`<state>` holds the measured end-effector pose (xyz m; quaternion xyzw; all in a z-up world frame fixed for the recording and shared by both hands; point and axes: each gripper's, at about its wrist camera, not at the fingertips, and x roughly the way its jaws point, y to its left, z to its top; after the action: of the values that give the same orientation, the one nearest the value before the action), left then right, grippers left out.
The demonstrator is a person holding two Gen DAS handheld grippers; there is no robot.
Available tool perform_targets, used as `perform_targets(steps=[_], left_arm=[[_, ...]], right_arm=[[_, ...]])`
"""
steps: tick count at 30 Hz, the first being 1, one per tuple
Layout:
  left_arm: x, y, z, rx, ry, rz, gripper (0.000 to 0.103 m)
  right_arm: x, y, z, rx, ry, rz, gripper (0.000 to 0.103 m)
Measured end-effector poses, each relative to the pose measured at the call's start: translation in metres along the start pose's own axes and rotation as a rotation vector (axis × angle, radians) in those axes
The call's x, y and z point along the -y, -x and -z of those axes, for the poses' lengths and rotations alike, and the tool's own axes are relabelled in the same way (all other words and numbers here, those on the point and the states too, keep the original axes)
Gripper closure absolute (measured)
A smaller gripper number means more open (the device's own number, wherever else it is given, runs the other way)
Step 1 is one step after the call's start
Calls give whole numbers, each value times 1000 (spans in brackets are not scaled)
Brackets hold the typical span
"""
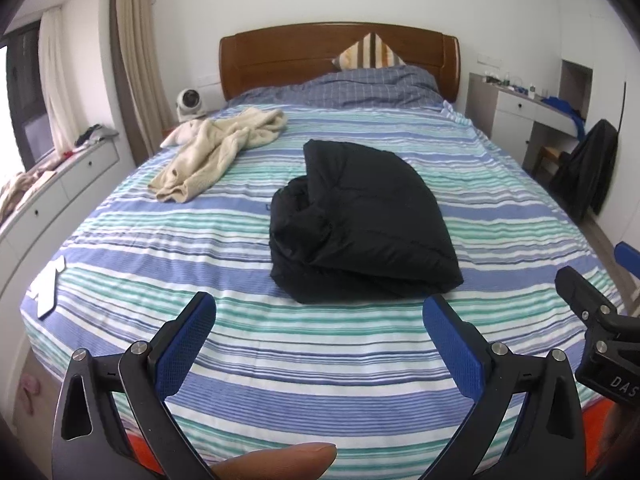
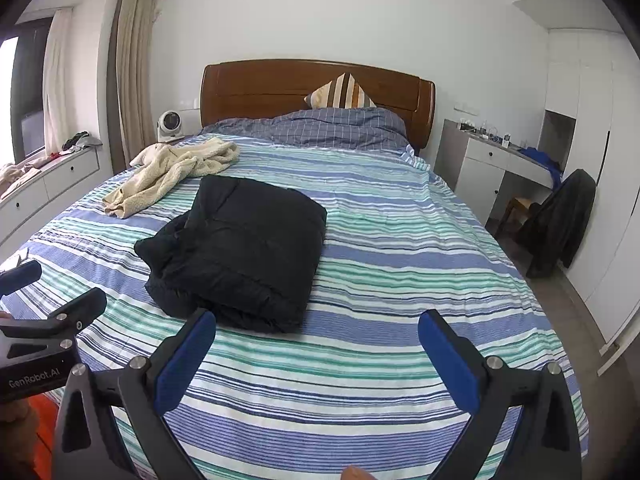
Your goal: Fold large clothes
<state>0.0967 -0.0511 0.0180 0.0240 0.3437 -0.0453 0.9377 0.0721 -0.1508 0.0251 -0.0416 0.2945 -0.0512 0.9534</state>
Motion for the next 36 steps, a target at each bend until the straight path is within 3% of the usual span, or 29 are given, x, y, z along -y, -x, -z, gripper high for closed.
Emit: perform_targets(steps=[36], left_arm=[[5,-12,4,-48,-7,-34,1]], right_arm=[[-5,-16,5,-80,-6,-41,0]])
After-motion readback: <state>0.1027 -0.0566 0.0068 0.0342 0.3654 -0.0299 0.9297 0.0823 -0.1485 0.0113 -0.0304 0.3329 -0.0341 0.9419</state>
